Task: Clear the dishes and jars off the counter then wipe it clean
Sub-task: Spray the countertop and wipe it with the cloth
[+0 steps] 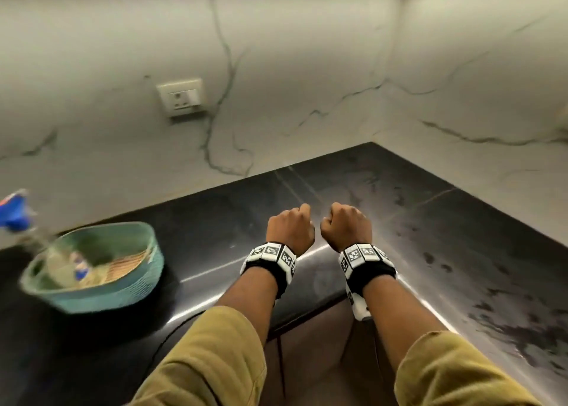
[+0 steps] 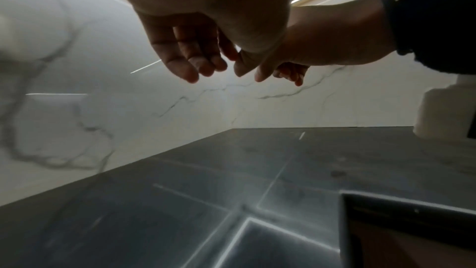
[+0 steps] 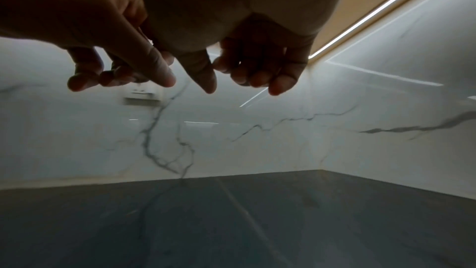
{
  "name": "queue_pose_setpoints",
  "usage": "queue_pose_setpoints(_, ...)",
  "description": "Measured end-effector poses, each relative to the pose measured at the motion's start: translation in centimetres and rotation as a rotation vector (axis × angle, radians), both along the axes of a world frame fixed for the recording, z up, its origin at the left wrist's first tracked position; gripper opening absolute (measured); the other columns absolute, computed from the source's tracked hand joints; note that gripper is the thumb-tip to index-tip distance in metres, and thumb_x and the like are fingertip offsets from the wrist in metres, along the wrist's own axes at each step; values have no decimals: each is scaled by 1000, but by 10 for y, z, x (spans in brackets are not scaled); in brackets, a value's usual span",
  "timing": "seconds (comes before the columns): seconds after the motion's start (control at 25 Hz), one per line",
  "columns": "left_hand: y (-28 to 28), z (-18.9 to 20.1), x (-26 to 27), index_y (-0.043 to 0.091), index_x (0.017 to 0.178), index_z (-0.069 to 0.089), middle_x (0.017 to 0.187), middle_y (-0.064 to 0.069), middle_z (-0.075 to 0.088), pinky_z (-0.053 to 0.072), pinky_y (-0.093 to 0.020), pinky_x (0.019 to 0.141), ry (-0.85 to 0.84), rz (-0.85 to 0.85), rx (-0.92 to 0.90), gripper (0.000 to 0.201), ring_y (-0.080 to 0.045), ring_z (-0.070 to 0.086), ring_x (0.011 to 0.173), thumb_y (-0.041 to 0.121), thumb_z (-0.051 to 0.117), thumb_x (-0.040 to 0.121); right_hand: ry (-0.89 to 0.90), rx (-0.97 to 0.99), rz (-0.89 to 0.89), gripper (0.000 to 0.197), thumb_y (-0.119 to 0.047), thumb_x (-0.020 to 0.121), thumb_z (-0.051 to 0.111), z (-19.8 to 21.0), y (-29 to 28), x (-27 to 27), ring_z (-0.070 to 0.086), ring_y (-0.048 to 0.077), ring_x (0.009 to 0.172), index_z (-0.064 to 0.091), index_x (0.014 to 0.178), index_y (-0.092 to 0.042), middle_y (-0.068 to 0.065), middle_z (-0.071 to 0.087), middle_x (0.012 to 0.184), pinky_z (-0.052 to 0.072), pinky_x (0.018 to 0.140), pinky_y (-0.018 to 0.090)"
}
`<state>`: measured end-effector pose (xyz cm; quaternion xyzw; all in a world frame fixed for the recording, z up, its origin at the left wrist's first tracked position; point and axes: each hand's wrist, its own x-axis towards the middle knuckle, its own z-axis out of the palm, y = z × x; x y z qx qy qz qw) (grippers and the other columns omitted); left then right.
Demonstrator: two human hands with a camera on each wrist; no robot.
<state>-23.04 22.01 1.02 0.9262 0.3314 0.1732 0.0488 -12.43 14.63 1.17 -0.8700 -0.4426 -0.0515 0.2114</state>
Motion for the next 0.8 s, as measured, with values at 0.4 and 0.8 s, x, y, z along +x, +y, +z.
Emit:
queue_pose_setpoints(0.4, 62, 2, -163, 15, 83, 50, 72, -4, 64, 40, -29, 53, -145, 342, 63, 12, -27, 62, 64, 25, 52, 89, 37, -30, 342, 16, -22, 85, 53, -8, 91, -144, 61, 28, 70, 49, 71, -15, 5, 61, 71, 37, 59, 28)
queue_pose_setpoints(0.8, 143, -3, -350, 16, 74, 52, 65, -6, 62, 36, -29, 53, -392, 623, 71, 16, -32, 59, 59, 27, 58, 83, -237, -296, 766, 15, -23, 81, 54, 13, 213, -292, 64, 36, 82, 62, 83, -10, 12, 67, 87, 43, 63, 32)
